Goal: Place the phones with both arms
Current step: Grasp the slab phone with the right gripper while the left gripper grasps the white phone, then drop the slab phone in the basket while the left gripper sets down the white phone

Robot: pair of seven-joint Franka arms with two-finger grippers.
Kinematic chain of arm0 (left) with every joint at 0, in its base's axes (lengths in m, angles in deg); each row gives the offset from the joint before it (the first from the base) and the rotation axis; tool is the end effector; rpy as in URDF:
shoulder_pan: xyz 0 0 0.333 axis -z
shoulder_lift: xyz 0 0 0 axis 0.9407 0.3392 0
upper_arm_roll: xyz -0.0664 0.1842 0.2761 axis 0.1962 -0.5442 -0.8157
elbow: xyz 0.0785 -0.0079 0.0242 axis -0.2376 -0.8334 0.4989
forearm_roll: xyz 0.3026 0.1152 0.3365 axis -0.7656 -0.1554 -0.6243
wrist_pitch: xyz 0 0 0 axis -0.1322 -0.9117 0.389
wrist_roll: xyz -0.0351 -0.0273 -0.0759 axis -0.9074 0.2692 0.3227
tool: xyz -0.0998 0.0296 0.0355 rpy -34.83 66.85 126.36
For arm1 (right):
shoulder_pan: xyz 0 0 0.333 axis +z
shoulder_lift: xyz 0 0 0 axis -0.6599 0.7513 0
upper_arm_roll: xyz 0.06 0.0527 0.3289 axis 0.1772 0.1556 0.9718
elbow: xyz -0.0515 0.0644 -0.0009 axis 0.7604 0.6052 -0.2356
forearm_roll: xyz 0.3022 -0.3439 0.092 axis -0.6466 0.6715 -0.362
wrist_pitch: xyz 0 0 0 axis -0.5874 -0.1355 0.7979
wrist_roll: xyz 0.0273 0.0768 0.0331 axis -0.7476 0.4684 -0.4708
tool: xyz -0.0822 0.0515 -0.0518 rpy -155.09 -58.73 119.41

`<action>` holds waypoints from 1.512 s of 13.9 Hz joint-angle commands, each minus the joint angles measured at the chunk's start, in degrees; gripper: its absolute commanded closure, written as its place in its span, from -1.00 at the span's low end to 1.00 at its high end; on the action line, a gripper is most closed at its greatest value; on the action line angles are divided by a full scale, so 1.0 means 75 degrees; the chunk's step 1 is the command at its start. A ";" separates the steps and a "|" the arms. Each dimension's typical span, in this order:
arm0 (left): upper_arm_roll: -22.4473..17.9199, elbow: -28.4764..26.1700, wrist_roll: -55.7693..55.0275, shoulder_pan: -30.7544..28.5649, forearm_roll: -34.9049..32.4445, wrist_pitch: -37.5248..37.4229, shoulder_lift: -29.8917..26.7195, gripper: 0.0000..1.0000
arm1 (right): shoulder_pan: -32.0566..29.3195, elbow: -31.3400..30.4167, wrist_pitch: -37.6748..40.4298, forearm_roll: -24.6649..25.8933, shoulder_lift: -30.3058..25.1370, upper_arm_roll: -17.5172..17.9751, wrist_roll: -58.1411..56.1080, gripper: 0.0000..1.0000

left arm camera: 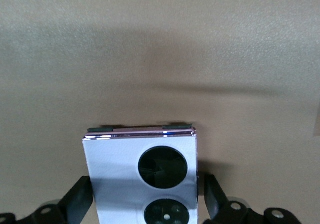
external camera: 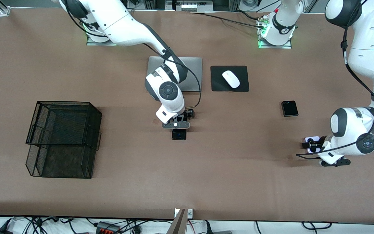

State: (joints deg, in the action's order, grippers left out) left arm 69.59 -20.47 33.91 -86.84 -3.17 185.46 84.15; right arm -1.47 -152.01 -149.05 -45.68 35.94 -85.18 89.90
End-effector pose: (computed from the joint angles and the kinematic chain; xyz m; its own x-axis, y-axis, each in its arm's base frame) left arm 0.7615 0.1175 0.1239 0.9809 0.0996 -0.1670 0.0926 -0.9945 -0.0488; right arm 0.5948 0.5288 0.1311 0.9999 0.0116 -0.0059 0.0112 -0.9984 -0.0558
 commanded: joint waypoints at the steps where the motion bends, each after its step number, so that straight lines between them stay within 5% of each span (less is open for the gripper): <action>1: 0.0108 -0.0114 0.0250 -0.0180 0.0150 0.0089 -0.0097 0.18 | 0.0140 0.0210 -0.0018 0.0299 0.0150 -0.0083 0.0252 -1.00; 5: 0.0376 -0.0009 0.0215 -0.0192 0.0150 -0.0494 -0.0354 0.33 | 0.0140 0.0210 -0.0030 0.0311 0.0174 -0.0083 0.0240 -0.96; 8: 0.0891 0.0015 0.0157 -0.0192 0.0150 -0.1315 -0.0857 0.33 | 0.0128 0.0210 -0.0018 0.0393 0.0162 -0.0083 0.0159 0.00; 10: 0.1417 0.0027 0.0017 -0.0169 0.0150 -0.2122 -0.1092 0.38 | 0.0058 0.0221 0.0005 0.0452 0.0104 -0.0083 0.0135 0.42; 13: 0.2483 0.0015 -0.1173 -0.0146 0.0162 -0.2617 -0.1257 0.37 | -0.0094 0.0443 0.0238 0.0440 -0.0177 -0.0118 0.0123 0.52; 17: 0.3468 0.0015 -0.2070 -0.0029 0.0162 -0.2690 -0.1188 0.38 | -0.0866 0.0456 0.1840 0.0452 -0.1417 -0.0318 -0.0741 0.52; 21: 0.3694 0.0015 -0.2711 0.1093 0.0150 -0.1661 -0.0930 0.38 | -0.2212 0.0165 0.3086 0.0417 -0.2215 -0.0306 -0.2346 0.52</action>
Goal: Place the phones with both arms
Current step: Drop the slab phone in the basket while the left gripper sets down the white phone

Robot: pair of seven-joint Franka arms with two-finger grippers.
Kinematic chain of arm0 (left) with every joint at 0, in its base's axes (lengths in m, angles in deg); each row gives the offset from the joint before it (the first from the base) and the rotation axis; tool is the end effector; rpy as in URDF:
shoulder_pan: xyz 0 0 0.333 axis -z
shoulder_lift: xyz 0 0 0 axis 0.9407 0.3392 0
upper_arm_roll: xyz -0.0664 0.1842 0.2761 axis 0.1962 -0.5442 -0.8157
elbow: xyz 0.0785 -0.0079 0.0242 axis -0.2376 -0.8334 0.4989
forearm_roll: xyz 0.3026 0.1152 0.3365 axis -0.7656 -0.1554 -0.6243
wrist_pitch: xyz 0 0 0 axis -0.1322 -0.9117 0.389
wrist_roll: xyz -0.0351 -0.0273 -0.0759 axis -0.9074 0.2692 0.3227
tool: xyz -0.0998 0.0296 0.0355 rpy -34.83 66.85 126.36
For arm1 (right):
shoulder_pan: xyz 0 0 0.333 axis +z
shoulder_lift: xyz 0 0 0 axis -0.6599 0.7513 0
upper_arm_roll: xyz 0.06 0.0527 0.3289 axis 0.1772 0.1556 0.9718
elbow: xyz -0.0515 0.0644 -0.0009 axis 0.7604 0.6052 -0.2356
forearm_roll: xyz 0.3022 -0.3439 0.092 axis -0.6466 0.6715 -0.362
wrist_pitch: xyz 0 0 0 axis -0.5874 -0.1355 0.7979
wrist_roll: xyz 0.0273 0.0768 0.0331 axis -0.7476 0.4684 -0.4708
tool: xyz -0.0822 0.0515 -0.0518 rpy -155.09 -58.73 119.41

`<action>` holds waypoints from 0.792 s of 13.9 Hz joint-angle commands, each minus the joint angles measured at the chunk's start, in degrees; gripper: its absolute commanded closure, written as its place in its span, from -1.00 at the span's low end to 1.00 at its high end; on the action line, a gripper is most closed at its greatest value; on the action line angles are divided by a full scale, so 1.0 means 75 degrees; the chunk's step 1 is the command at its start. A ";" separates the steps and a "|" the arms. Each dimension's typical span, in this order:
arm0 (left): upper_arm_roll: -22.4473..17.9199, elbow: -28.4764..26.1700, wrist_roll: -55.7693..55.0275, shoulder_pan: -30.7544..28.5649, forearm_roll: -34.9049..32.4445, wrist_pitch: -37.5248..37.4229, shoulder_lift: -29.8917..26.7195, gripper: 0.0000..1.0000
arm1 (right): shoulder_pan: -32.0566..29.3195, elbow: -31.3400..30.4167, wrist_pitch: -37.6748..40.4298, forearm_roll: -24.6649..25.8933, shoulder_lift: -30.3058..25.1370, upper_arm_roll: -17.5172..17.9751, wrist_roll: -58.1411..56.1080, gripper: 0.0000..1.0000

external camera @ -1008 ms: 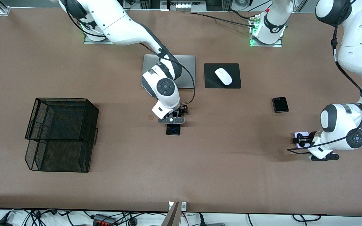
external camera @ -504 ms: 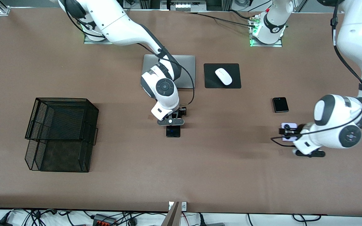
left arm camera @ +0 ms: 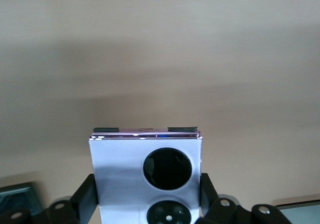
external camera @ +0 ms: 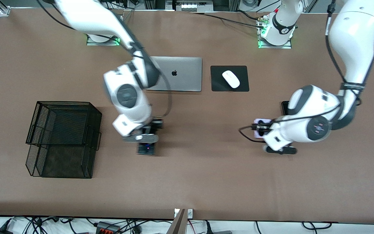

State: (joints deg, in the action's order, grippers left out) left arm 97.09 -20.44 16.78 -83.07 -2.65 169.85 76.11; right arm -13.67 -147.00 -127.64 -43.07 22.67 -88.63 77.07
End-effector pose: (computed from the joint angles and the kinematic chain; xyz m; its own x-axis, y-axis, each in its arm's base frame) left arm 0.7328 -0.2269 0.2914 0.9696 -0.0706 -0.2344 -0.0385 -0.9896 0.1387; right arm 0.7204 0.3584 0.3293 1.0000 0.0056 -0.0065 0.0059 -0.9992 0.0391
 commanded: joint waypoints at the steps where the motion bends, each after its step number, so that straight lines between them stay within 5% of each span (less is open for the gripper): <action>1: 0.0003 0.0012 -0.0871 0.0988 0.0058 0.0864 0.0212 0.38 | -0.0926 -0.0749 0.0325 0.0069 -0.0679 0.0154 -0.1126 0.52; 7: -0.0523 0.0024 -0.2514 0.3192 -0.0013 0.3408 0.1207 0.43 | -0.2194 -0.1489 0.1906 0.0104 -0.1840 0.0154 -0.2712 0.52; 11: -0.1576 0.0118 -0.2890 0.4704 0.0010 0.4208 0.1513 0.42 | -0.2816 -0.1536 0.2774 0.0127 -0.1971 0.0142 -0.2912 0.52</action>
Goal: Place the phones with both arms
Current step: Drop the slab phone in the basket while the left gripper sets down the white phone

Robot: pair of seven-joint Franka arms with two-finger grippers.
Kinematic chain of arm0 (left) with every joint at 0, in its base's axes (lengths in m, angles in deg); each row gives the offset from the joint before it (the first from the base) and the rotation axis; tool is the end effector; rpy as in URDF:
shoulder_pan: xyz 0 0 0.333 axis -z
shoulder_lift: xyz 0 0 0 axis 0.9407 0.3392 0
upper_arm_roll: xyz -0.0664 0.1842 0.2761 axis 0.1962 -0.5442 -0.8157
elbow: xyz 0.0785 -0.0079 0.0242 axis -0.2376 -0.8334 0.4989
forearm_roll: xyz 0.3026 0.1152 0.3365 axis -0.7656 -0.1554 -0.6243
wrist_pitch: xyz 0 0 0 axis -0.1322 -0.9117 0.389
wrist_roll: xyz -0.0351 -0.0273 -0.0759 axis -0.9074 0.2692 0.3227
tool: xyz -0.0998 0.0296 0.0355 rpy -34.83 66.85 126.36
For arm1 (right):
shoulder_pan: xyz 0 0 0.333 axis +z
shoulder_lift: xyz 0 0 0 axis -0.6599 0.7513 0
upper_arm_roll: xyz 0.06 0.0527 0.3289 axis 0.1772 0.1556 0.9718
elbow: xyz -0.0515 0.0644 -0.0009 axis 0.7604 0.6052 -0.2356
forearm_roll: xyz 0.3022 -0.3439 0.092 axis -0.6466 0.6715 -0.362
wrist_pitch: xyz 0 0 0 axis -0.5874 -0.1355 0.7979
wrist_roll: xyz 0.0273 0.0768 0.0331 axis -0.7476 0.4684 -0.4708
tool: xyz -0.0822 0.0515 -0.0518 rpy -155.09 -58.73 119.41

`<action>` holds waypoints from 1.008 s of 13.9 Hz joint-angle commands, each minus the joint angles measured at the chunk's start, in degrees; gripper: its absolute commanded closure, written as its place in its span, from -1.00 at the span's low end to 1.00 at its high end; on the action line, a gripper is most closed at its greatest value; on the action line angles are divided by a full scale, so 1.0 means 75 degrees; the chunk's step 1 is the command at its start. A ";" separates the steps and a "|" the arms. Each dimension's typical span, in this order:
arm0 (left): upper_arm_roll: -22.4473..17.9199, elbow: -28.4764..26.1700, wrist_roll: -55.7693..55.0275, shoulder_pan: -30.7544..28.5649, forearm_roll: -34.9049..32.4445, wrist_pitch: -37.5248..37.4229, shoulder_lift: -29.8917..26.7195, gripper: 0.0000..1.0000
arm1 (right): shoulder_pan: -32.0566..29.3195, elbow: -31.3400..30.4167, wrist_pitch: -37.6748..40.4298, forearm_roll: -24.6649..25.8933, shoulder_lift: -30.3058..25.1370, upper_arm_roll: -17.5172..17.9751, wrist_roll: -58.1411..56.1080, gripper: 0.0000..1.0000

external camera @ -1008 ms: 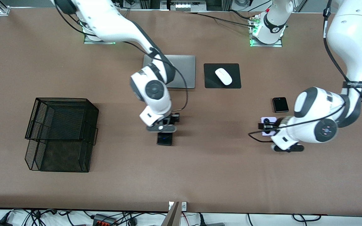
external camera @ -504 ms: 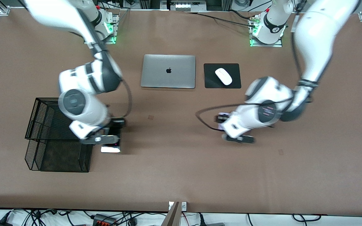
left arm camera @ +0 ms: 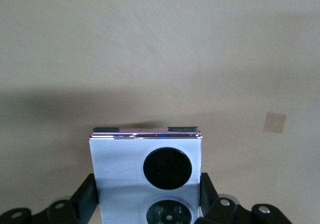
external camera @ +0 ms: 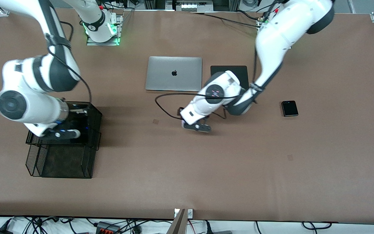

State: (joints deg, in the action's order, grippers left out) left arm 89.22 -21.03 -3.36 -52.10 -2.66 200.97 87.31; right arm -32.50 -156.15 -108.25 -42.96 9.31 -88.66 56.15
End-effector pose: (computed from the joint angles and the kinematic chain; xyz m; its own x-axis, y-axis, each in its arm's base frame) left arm 0.5908 -0.5412 0.1594 0.9958 -0.0733 -0.0554 -0.0562 -0.9631 0.2631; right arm 0.7147 0.0929 0.4000 0.9598 0.0247 -0.2798 0.0427 -0.9974 0.0583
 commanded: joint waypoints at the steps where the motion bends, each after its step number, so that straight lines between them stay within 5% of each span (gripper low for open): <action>1: -0.0692 0.0207 -0.0264 0.0764 -0.0010 0.0070 0.0067 0.42 | -0.0410 -0.0525 0.0202 0.0113 -0.0154 0.0146 -0.0100 0.52; 2: -0.0856 0.0195 -0.0264 0.0870 -0.0022 0.0070 0.0091 0.35 | -0.0539 -0.0725 0.0132 0.0113 -0.0131 0.0146 -0.0100 0.52; 3: -0.0869 0.0207 -0.0264 0.0894 -0.0022 0.0070 0.0079 -0.14 | -0.0586 -0.0819 0.0074 0.0113 -0.0072 0.0146 -0.0100 0.52; 4: -0.0881 0.0207 -0.0276 0.0895 -0.0034 0.0059 0.0021 -0.98 | -0.0598 -0.0820 0.0062 0.0102 0.0021 0.0146 -0.0111 0.52; 7: -0.0881 0.0078 -0.0358 0.0789 -0.0046 -0.0291 -0.0376 -1.00 | -0.0680 -0.0809 -0.0149 0.0090 0.0185 0.0158 -0.0111 0.52; 11: -0.0893 0.0125 -0.0288 0.0276 -0.0069 -0.2068 -0.1406 -1.00 | -0.0856 -0.0809 -0.0839 0.0031 0.0467 0.0158 -0.0111 0.50; 12: -0.0904 0.0125 -0.0265 -0.0028 -0.0255 -0.2631 -0.1664 -1.00 | -0.0856 -0.0797 -0.0957 0.0031 0.0525 0.0158 -0.0111 0.37; 14: -0.0869 0.0137 0.0003 -0.0510 -0.0806 -0.3815 -0.2122 -1.00 | -0.0833 -0.0785 -0.1052 0.0020 0.0607 0.0158 -0.0007 -0.99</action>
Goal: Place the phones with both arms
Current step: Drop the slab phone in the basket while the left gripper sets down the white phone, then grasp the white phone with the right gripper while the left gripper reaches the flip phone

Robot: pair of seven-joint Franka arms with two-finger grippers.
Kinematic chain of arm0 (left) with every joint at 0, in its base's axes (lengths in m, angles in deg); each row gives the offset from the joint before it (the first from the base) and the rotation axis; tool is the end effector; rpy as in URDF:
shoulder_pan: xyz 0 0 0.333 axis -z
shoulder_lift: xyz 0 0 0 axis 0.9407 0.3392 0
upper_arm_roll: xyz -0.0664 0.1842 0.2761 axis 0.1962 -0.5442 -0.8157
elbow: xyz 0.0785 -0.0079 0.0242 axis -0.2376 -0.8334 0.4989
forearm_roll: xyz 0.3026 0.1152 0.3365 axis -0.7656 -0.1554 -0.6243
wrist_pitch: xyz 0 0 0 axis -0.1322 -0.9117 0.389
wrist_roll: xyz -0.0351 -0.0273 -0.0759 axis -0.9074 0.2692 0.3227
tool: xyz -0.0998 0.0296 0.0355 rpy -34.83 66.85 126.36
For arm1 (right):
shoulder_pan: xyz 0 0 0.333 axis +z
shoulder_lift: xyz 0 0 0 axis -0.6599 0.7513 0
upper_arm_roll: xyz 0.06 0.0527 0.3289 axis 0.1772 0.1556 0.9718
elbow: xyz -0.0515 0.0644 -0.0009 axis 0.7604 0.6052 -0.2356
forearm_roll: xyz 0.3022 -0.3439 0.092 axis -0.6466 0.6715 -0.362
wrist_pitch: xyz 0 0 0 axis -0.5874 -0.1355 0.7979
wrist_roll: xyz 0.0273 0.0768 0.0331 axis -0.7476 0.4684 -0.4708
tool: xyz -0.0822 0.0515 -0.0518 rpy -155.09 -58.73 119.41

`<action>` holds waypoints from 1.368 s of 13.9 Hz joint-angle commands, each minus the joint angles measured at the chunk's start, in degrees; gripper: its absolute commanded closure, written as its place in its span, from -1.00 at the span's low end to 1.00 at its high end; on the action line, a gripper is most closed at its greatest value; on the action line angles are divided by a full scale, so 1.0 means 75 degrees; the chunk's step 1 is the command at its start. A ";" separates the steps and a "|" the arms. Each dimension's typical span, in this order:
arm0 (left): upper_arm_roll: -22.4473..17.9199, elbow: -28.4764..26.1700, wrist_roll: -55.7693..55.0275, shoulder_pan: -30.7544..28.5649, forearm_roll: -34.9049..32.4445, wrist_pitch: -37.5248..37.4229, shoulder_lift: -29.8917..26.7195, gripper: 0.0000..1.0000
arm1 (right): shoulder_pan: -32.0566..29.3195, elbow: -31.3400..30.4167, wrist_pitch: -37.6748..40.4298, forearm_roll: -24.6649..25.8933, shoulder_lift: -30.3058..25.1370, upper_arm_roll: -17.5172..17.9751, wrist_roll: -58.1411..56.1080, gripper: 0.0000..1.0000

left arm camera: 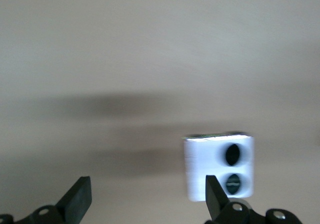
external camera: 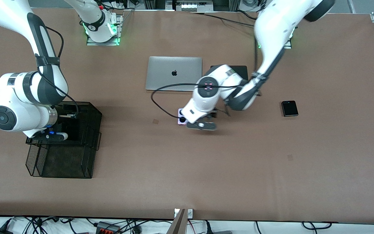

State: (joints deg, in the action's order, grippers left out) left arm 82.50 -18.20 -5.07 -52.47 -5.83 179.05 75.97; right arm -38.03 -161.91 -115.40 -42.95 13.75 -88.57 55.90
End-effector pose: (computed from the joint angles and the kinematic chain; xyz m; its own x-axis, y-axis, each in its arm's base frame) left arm 0.6469 -0.4604 0.2711 0.9985 -0.0038 -0.0538 -0.0052 -0.9997 -0.0247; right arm 0.7125 0.0242 0.3003 0.9419 -0.0601 -0.3305 -0.0421 -0.9972 0.0613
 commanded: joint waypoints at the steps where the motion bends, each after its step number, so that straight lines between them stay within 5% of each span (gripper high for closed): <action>1: 0.0038 -0.0228 0.0454 -0.0683 -0.0409 -0.1442 -0.0856 -1.00 | -0.0108 0.0029 -0.0076 0.0018 0.0005 0.0146 0.0027 -1.00; 8: 0.0109 -0.0601 0.2341 -0.2383 -0.0351 -0.3041 -0.1888 -1.00 | 0.1120 0.1165 -0.0506 -0.0624 0.0039 0.0498 0.0097 -1.00; 11: 0.0249 -0.1339 0.3171 -0.3365 -0.0292 -0.2867 -0.2217 -1.00 | 0.2361 0.1282 -0.1443 -0.0662 0.0717 0.0498 0.1112 -1.00; 16: 0.1782 -0.2701 0.4028 -0.5920 -0.0280 -0.1495 -0.2382 -1.00 | 0.3815 0.1412 -0.3002 -0.0627 0.1690 0.0440 0.1819 -1.00; 19: 0.1808 -0.3167 0.4019 -0.6192 -0.0280 -0.1076 -0.2381 -1.00 | 0.4238 0.1412 -0.3695 -0.0498 0.2183 0.0439 0.2298 -1.00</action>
State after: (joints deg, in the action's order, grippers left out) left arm 94.93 -36.92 24.26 -97.29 -7.82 167.54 60.86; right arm -8.08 -153.28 -141.43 -47.54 27.57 -84.53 70.72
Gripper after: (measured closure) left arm 0.000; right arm 0.000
